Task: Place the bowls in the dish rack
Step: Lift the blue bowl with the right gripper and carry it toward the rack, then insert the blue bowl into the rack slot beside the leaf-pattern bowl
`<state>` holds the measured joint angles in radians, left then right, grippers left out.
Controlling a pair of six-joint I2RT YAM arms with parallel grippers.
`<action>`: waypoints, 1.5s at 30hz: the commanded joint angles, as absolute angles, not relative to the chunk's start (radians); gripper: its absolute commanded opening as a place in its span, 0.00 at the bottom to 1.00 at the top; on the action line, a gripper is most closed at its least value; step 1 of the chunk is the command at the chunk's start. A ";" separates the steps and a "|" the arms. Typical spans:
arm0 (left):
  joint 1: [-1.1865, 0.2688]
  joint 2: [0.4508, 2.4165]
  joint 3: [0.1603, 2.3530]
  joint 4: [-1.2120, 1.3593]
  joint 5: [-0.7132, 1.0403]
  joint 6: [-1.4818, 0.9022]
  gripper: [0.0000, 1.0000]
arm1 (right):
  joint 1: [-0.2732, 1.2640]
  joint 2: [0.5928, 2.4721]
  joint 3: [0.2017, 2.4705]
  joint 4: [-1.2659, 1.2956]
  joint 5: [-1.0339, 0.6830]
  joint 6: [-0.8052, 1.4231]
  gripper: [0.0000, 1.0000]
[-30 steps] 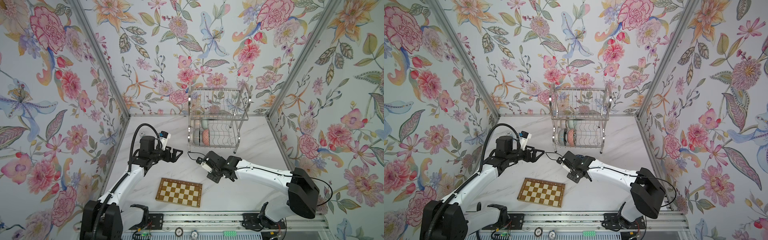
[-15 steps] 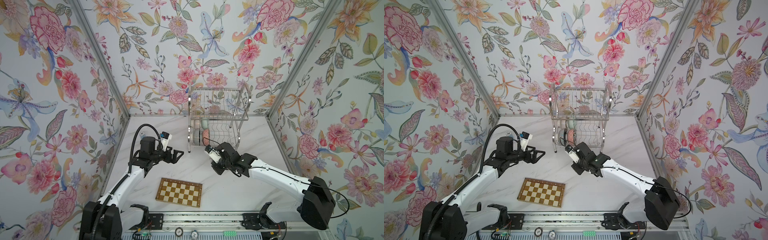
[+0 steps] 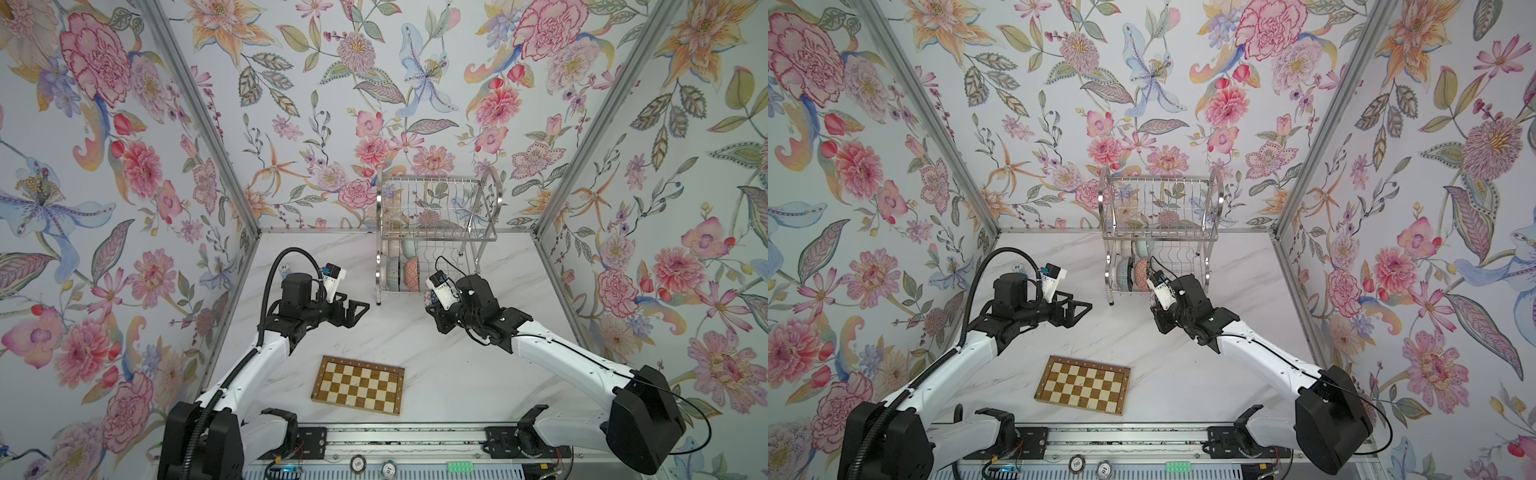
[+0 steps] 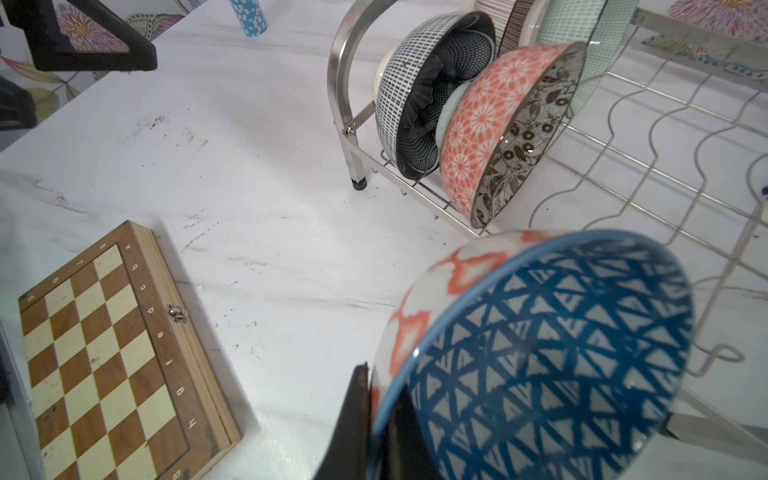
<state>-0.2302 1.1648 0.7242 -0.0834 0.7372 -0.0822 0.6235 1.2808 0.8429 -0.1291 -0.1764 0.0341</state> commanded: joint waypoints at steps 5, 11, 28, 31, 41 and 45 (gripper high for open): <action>-0.241 1.167 0.714 -0.066 0.765 -0.061 0.99 | 0.559 1.230 0.768 0.189 -0.297 0.178 0.01; -0.247 1.174 0.716 -0.069 0.765 -0.064 0.99 | 0.513 1.245 0.716 0.392 -0.379 0.302 0.01; -0.255 1.194 0.723 -0.074 0.765 -0.066 0.99 | 0.464 1.350 0.642 0.782 -0.435 0.528 0.02; -0.259 1.193 0.723 -0.075 0.765 -0.064 0.99 | 0.439 1.366 0.634 0.827 -0.455 0.569 0.02; -0.265 1.191 0.724 -0.080 0.765 -0.046 0.99 | 0.374 1.417 0.617 0.935 -0.517 0.662 0.02; -0.268 1.185 0.717 -0.073 0.760 -0.035 0.99 | 0.351 1.444 0.614 0.985 -0.540 0.700 0.02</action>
<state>-0.2569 1.1873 0.7242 -0.0834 0.7525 -0.0635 0.3660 1.4300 0.6155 0.8520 -0.5026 0.6636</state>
